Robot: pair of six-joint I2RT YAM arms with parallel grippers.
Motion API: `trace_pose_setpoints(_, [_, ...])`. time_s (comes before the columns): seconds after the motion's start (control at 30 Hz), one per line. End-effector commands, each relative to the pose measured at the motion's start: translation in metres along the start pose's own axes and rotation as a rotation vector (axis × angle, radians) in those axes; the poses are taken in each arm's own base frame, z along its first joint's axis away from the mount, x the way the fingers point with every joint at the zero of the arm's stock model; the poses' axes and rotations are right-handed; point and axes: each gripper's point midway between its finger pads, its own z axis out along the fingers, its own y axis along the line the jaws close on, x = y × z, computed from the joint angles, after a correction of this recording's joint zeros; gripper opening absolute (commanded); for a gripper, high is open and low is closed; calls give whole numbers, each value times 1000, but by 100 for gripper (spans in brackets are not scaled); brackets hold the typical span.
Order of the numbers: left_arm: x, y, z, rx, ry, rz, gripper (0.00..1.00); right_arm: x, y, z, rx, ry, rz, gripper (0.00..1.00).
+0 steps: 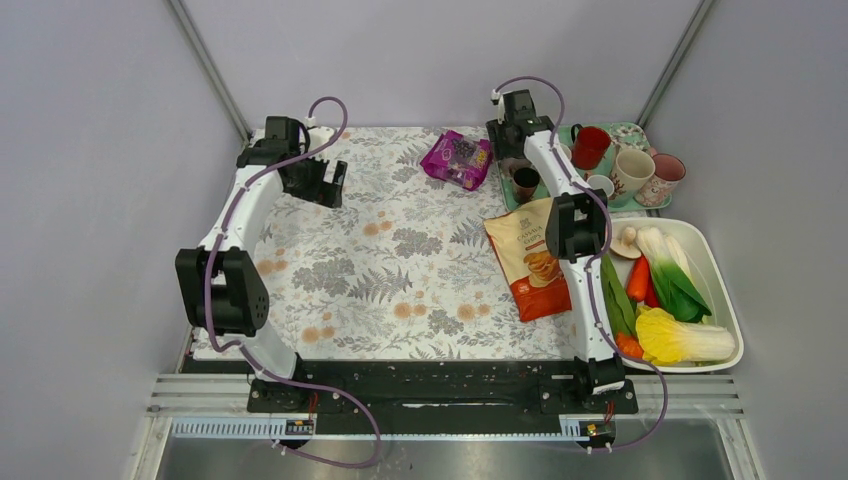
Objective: Turn the mug right side up
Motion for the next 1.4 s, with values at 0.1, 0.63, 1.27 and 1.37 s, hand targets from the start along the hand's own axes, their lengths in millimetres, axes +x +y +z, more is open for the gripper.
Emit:
trace_pose_setpoints(0.1, [-25,8,-8,-21,-59,20,99,-74,-6,-57,-31,-193,1,72])
trace_pose_setpoints(0.63, [-28,30,-22,-134,-276,-142,99,-78,-19,-238,-30,-320,51,99])
trace_pose_setpoints(1.27, [55,19,0,-209,-408,-227,99,167,-52,-282,151,-416,337,99])
trace_pose_setpoints(1.37, [77,12,5,-209,-428,-272,99,183,-51,-280,163,-431,366,99])
